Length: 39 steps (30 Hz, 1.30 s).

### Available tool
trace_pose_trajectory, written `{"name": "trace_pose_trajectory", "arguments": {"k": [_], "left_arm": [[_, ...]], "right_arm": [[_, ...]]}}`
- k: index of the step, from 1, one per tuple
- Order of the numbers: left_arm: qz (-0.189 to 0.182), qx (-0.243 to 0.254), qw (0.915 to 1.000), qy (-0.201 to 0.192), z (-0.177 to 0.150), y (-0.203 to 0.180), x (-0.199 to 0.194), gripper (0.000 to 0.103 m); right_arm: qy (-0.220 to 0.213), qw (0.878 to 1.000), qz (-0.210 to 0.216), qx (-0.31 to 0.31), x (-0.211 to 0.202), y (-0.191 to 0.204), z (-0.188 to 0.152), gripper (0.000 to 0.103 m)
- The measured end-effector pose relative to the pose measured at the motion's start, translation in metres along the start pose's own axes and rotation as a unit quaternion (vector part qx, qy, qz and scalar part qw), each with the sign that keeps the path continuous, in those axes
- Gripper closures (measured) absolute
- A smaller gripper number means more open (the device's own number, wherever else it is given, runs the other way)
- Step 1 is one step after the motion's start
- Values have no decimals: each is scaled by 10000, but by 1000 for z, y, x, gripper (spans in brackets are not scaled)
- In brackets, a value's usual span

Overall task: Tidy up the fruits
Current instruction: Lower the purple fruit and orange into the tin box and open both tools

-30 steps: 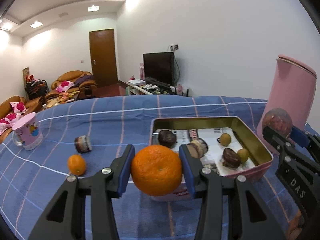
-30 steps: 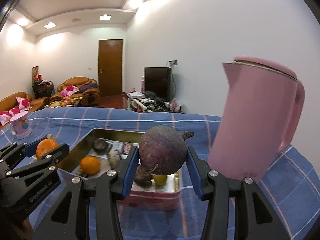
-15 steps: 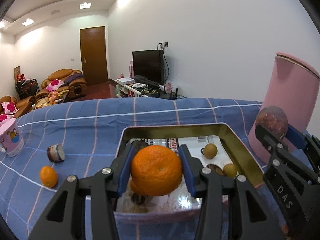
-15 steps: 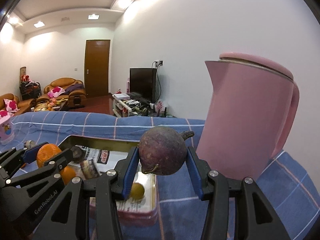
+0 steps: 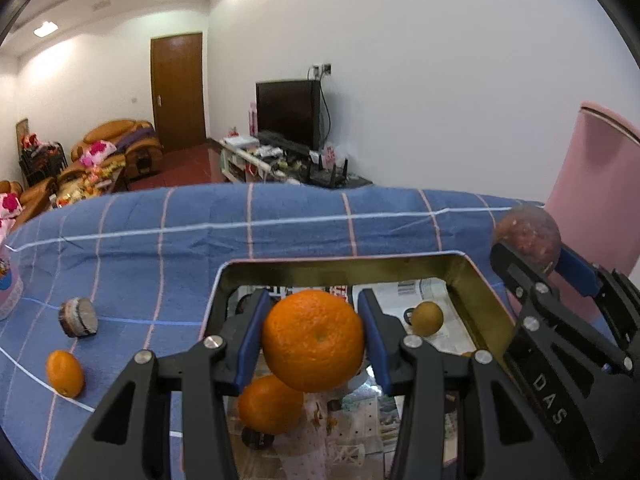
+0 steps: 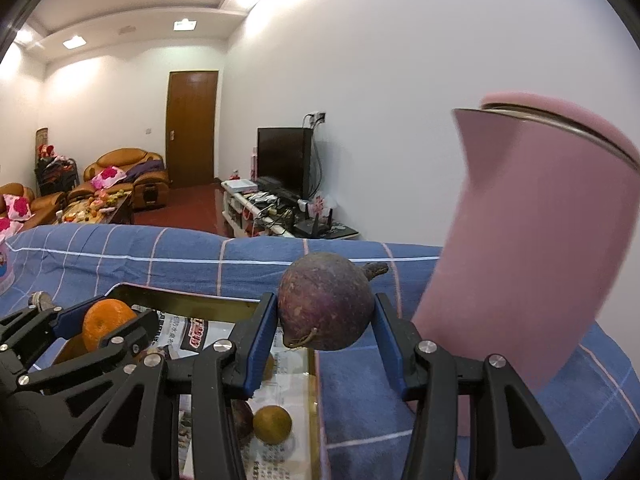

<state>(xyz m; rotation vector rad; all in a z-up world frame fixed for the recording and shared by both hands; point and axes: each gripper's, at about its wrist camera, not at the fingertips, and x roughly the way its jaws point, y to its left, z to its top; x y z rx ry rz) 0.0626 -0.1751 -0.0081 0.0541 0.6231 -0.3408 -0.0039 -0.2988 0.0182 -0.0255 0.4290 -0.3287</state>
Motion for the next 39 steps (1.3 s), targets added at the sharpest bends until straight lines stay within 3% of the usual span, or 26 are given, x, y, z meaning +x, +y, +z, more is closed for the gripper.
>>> {"name": "trace_pose_trajectory", "arguments": {"k": [2,12,23,28,30,32,36,38,39], "left_arm": [[-88,-68,9998,173,1,3,8,55],[-30,-168,9997,196,5,15,17,55],[43,-208,9996,195,4,16,15,55],[30,-150,9997,186,4,15,13,56],[31,-118,9998,181,4,12,13,56],[12,-73,9998,173,3,9,12,56],[77,67,9998,156,3,-1,12,54],[186,111,9997,130,3,-3,11,43],[228,154,9996,100,4,-6,11,25]], "right_arm": [[141,9998,133,-63,8,3,1,53],[854,9930,793,-203,43,16,-1,53],[1178,9801,1594,-79,55,14,-5,53],[1101,9735,1991,217,50,6,-7,50],[1071,9705,2122,401,49,1,-9,45],[962,9734,2020,486,44,-3,-8,44],[341,9815,1693,829,24,-20,-2,39],[97,9845,1419,1029,17,-28,0,33],[-9,9860,1261,1088,14,-31,-1,32]]}}
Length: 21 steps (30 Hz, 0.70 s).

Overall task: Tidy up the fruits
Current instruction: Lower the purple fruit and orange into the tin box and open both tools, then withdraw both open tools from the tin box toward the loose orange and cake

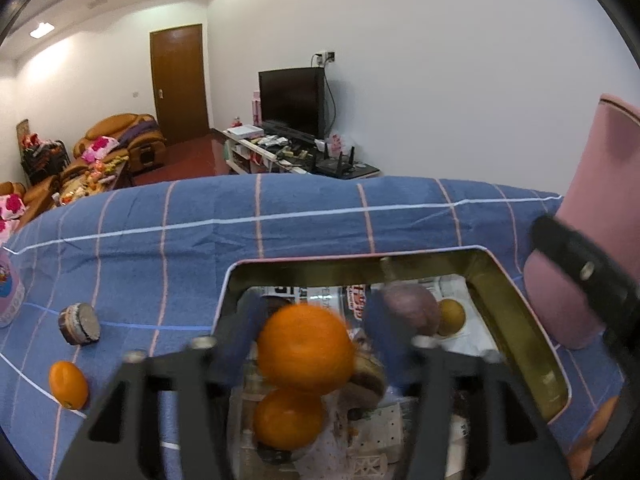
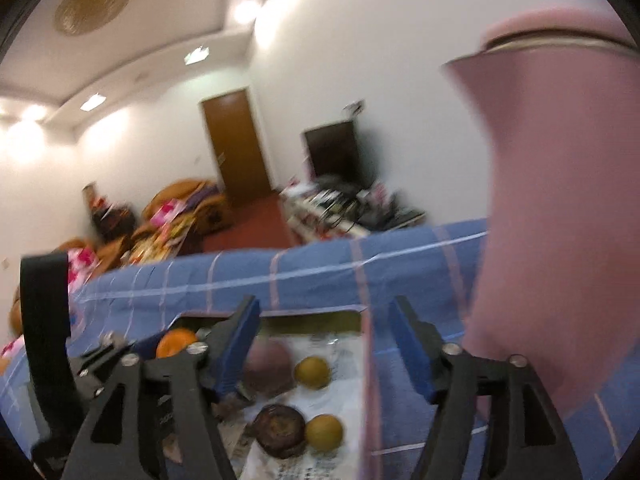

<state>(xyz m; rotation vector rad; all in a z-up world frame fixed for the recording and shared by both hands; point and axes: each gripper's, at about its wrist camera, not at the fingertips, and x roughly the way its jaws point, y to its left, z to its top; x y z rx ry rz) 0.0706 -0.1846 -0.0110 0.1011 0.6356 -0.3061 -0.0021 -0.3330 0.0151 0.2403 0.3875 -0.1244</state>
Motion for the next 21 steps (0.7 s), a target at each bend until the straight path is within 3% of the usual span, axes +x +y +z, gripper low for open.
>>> {"name": "trace_pose_trajectory", "arguments": {"k": [1,3,7,16,21], "left_arm": [[41,44,10000,-29,0,-2,-1,10],[178,229,9994,-191,-1,-10,-7,0],[288,592,9976,-201,-3,-24,-7,0],[354,538,9979,-42,-2,-19,-5,0],[441,543,9972,-269,-5,-21,-15,0]], "right_arm": [[-104,9999,-116,27,-3,-1,1,32],[-286,9992,-271,103,-8,-5,3,32],[-461,9978,-413,254,-12,-9,3,31],[-369,9970,-627,273,-12,-4,0,30],[-525,9950,-825,197,-15,-3,1,29]]}}
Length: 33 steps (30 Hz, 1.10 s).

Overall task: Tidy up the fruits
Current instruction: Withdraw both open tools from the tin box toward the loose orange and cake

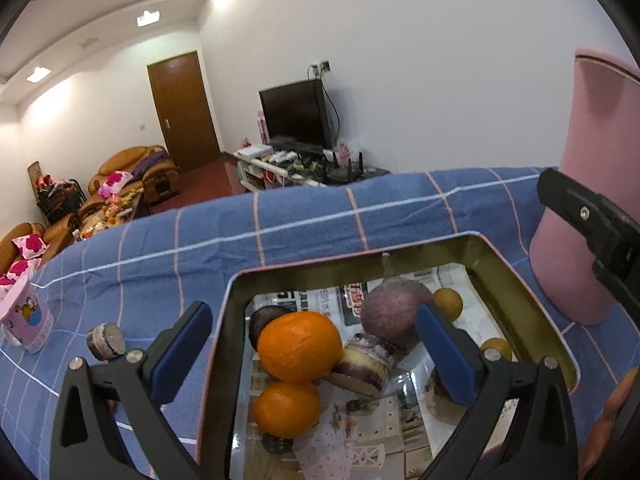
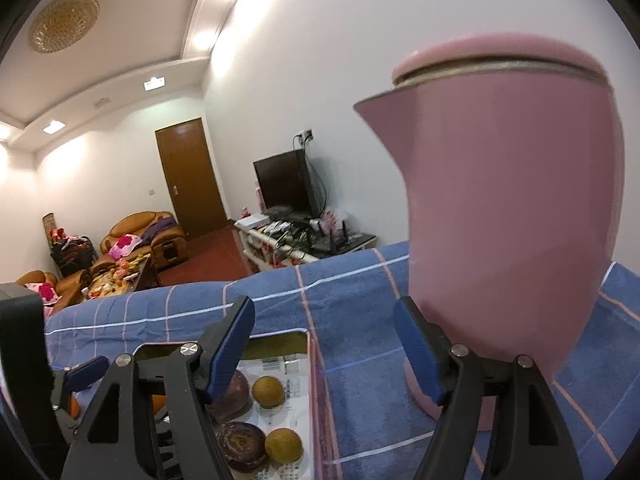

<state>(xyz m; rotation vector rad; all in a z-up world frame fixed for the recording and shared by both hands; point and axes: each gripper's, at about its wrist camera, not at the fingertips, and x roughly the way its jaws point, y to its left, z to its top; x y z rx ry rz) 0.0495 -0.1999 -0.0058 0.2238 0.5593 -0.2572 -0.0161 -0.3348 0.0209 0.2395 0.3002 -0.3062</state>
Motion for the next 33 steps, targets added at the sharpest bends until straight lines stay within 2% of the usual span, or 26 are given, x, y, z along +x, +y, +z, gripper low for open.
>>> {"name": "trace_pose_trajectory", "arguments": {"k": [5,11,26,33], "left_arm": [[16,-57,9999,-158,-4,2,-11,0],[67,-129,9994,-327,-6,6,-19,0],[32,-21,9988,-489,-24,11,-51,0],[30,-270,9985,-479,-35,32,-65,0]], "right_arm": [[-322,9992,-187,-173,-11,3,-1,24],[-570,9972,-334,-338,-24,6,-2,24],[-251,9995,-194,-64,-46,2,-11,23],[-199,9997,-158,-56,-62,9,-19,23]]}}
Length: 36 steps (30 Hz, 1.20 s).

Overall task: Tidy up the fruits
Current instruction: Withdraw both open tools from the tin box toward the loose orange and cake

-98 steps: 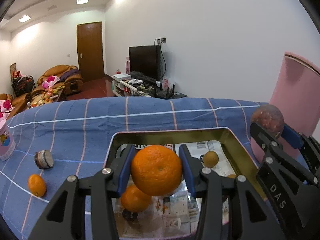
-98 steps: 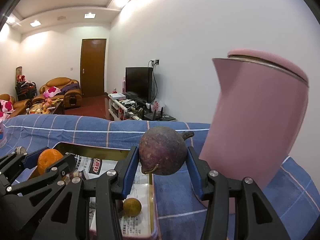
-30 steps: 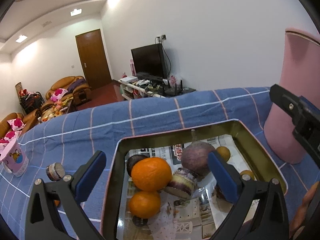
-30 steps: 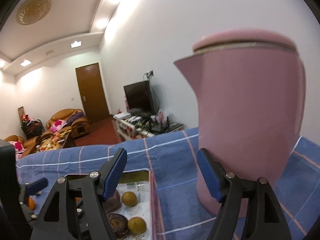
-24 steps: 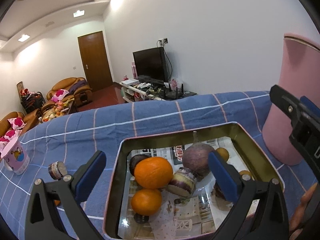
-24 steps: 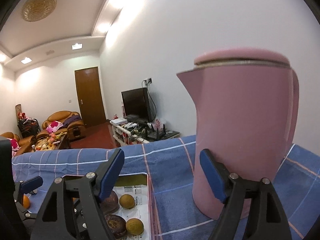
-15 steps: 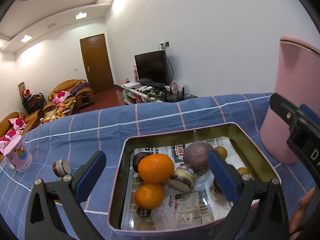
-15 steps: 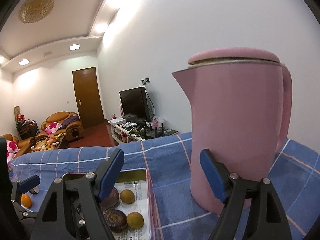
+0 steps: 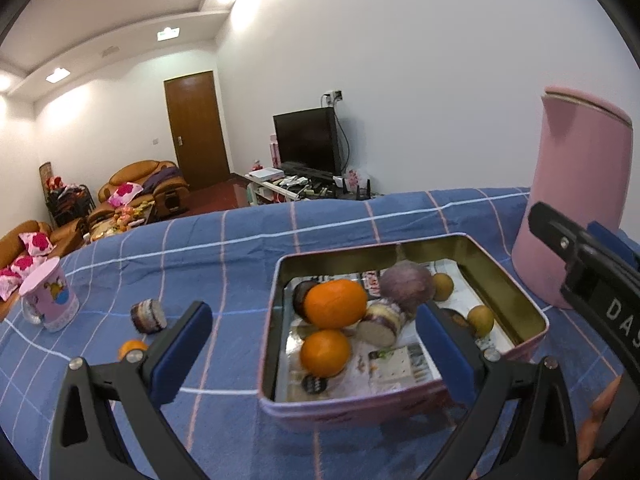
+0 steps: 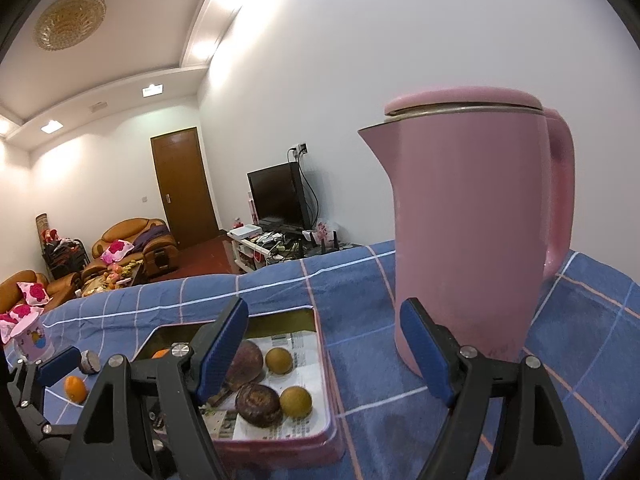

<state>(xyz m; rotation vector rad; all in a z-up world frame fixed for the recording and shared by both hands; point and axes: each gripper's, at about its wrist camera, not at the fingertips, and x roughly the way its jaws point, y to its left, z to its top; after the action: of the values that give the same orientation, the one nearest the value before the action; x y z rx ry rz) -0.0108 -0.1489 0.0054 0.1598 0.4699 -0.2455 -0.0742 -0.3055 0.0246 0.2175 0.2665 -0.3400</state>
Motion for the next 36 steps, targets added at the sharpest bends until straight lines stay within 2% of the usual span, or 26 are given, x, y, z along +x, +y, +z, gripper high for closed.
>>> {"name": "trace_pose_trajectory", "arguments": {"k": [7,13,20,36], "left_arm": [[34,-168,9999,-6,-8,19,-10,0],[103,-146,9998,-9,-13,32,-18,0],[193,-203,9996,93,-18,55,-19,0],[633,-306,9972,256,-24,121,-8,0]], "right_arm": [[-23,9999,-22,-135,-14,13,-6,23],[75,10000,14,-18,-22,21,-10,23],[154,9998,115,-83,-27,47,-17,23],[412,9972,610,-94,-13,111,-28,23]]}}
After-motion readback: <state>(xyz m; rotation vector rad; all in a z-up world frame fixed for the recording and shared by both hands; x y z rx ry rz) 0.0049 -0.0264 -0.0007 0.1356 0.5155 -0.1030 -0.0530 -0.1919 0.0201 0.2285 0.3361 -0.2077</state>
